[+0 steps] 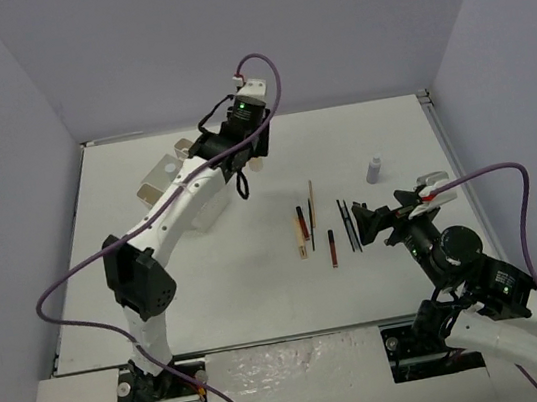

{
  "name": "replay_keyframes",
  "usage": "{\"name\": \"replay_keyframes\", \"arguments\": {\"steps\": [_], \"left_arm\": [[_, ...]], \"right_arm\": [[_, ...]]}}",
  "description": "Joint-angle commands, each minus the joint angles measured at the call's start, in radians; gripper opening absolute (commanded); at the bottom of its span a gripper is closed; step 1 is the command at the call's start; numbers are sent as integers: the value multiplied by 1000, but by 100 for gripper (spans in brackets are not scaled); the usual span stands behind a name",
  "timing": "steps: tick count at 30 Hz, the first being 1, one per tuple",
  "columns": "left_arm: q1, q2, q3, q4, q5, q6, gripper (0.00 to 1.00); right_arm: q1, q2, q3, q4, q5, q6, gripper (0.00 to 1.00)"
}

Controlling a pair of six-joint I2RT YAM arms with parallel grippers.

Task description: Organize the makeup

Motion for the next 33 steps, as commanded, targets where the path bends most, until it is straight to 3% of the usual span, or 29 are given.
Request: {"name": "replay_keyframes", "arguments": {"steps": [1,7,15,33], "left_arm": [[96,-196,-96,47,15,8,0],[242,-290,-212,63,91,51,0],[382,-285,-350,186,197,87,0],[411,-139,-456,387,213,126,0]], "right_arm": [[11,-2,5,65,32,7,100],[14,5,5,67,33,7,100],[17,12,5,67,31,7,100],[25,23,4,67,36,5,100]]}}
